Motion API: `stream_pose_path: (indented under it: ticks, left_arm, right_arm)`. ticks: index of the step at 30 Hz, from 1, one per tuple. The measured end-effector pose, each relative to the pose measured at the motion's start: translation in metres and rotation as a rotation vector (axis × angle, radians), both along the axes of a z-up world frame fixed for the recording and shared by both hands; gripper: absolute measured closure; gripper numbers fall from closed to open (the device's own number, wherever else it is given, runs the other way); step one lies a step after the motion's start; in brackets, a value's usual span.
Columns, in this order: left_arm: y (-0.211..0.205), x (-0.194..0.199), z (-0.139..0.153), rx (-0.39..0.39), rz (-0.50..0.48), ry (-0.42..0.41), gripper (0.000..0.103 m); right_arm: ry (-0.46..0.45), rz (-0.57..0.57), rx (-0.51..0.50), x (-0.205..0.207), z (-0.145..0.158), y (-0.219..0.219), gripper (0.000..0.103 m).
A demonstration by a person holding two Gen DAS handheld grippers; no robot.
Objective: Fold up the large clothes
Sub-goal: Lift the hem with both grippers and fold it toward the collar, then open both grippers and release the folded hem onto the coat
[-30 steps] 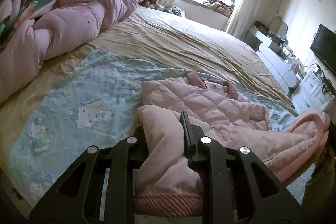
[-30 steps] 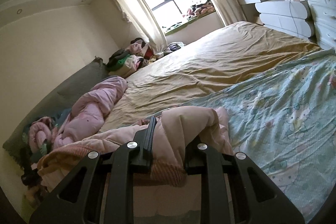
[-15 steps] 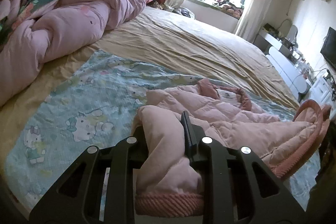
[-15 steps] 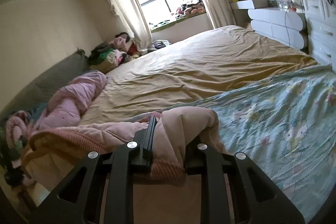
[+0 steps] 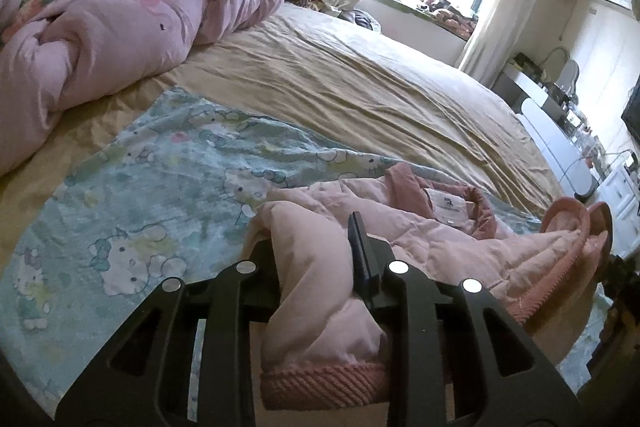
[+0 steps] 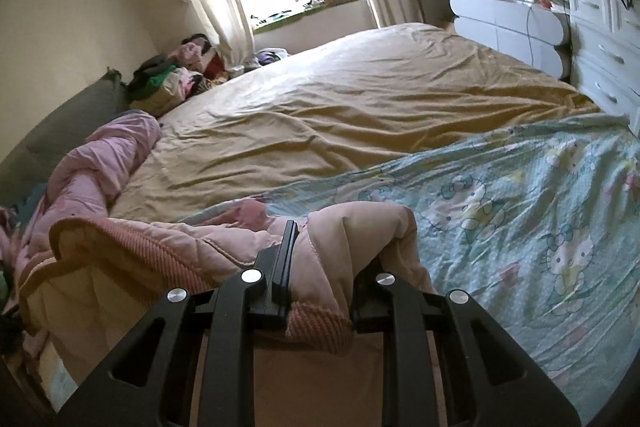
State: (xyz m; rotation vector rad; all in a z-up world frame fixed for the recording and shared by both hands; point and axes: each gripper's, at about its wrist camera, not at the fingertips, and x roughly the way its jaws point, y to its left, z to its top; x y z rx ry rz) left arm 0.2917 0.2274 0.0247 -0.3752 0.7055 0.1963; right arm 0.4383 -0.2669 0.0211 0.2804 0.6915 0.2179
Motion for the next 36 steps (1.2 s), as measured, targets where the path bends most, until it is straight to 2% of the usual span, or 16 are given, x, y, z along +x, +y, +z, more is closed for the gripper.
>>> stream_pose_path:
  ticks: [3, 9, 15, 18, 19, 20, 22, 23, 26, 29, 31, 32, 35, 36]
  left_arm:
    - [-0.001, 0.010, -0.008, 0.022, -0.020, 0.009, 0.082]
    - [0.010, 0.031, -0.028, -0.017, -0.043, 0.043, 0.081]
    - [0.015, 0.048, -0.042, -0.043, -0.049, 0.062, 0.081]
    - [0.014, 0.055, -0.047, -0.047, -0.055, 0.069, 0.081]
    - [0.014, 0.057, -0.049, -0.048, -0.057, 0.072, 0.081]
    - [0.014, 0.060, -0.050, -0.052, -0.060, 0.073, 0.081]
    - [0.015, 0.064, -0.052, -0.049, -0.064, 0.074, 0.081]
    - [0.014, 0.067, -0.054, -0.044, -0.066, 0.077, 0.081]
    - [0.014, 0.073, -0.056, -0.037, -0.074, 0.076, 0.081]
    - [0.012, 0.078, -0.057, -0.033, -0.083, 0.069, 0.081]
    - [0.011, 0.079, -0.057, -0.035, -0.089, 0.062, 0.078]
    - [0.011, 0.078, -0.055, -0.044, -0.099, 0.048, 0.071]
    - [0.010, 0.073, -0.043, -0.107, -0.135, -0.017, 0.037]
    - [0.007, 0.070, -0.034, -0.087, -0.136, -0.040, 0.036]
  right_arm:
    - [0.024, -0.015, 0.006, 0.012, -0.010, 0.002, 0.083]
    - [0.057, -0.047, 0.018, 0.028, -0.028, 0.006, 0.081]
    - [0.065, -0.053, 0.132, 0.033, -0.031, -0.006, 0.071]
    - [0.057, -0.055, 0.206, 0.027, -0.030, -0.013, 0.060]
    - [0.047, -0.052, 0.235, 0.024, -0.029, -0.014, 0.048]
    - [0.036, -0.050, 0.255, 0.022, -0.028, -0.015, 0.027]
    - [0.002, -0.083, 0.260, 0.013, -0.023, -0.016, 0.004]
    - [-0.026, -0.106, 0.254, 0.005, -0.020, -0.014, 0.004]
    - [-0.034, -0.076, 0.201, -0.005, -0.018, 0.002, 0.004]
    - [-0.018, 0.038, 0.085, -0.015, -0.023, 0.039, 0.004]
    - [0.024, 0.110, 0.015, -0.015, -0.034, 0.062, 0.004]
    - [0.059, 0.134, -0.015, -0.012, -0.041, 0.074, 0.004]
    - [0.145, 0.138, -0.062, -0.002, -0.061, 0.088, 0.004]
    - [0.161, 0.127, -0.068, 0.002, -0.066, 0.089, 0.004]
